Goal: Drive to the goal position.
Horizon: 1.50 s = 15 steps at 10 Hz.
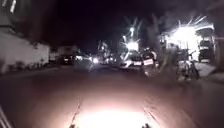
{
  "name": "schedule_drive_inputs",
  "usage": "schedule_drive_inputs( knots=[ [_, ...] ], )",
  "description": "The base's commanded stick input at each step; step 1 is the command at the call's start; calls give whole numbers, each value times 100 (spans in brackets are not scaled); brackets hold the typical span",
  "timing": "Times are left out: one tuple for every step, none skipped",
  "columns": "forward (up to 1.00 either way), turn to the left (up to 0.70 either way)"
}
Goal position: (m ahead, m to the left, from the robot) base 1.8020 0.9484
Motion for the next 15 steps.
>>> schedule_drive_inputs(
  knots=[
    [85, 0],
    [85, 0],
    [85, 0],
    [85, 0],
    [85, 0],
    [85, 0],
    [85, 0],
    [85, 0],
    [85, 0],
    [85, 0],
    [85, 0],
    [85, 0],
    [85, 0],
    [85, 0],
    [85, 0]
  ],
)
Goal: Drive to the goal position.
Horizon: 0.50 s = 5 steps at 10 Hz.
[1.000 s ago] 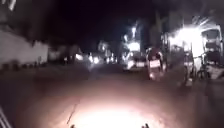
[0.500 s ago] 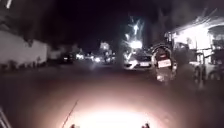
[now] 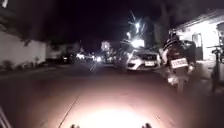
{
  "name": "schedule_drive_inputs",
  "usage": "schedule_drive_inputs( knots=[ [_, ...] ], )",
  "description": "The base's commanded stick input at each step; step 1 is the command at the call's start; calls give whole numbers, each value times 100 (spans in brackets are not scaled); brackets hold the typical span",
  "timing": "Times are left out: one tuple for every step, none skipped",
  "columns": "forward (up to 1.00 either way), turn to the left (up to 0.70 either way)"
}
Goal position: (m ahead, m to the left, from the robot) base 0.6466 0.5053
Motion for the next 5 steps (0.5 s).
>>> schedule_drive_inputs(
  knots=[
    [85, 0],
    [85, 0],
    [85, 0],
    [85, 0],
    [85, 0]
  ],
)
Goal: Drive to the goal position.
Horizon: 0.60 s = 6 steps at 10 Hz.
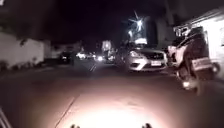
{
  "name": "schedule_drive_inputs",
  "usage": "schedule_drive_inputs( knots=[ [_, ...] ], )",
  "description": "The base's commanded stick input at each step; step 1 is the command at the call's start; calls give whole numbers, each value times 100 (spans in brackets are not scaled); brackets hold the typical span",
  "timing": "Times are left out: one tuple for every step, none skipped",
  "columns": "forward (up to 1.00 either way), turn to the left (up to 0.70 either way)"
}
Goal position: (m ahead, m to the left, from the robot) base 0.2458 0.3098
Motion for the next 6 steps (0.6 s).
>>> schedule_drive_inputs(
  knots=[
    [85, 0],
    [85, 0],
    [85, 0],
    [85, 0],
    [85, 0],
    [85, 0]
  ],
)
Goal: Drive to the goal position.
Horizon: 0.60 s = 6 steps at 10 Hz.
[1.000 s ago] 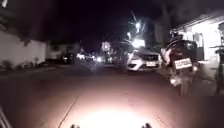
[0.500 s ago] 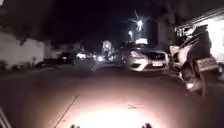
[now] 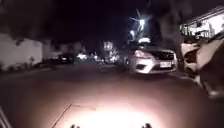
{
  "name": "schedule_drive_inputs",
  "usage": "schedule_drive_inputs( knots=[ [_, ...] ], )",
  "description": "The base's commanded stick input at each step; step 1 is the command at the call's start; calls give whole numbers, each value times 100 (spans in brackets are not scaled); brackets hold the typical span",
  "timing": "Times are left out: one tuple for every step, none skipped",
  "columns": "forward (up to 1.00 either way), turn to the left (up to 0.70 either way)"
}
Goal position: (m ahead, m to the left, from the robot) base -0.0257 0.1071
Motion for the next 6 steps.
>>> schedule_drive_inputs(
  knots=[
    [85, 0],
    [85, 0],
    [85, 0],
    [85, 0],
    [85, 0],
    [85, 0]
  ],
)
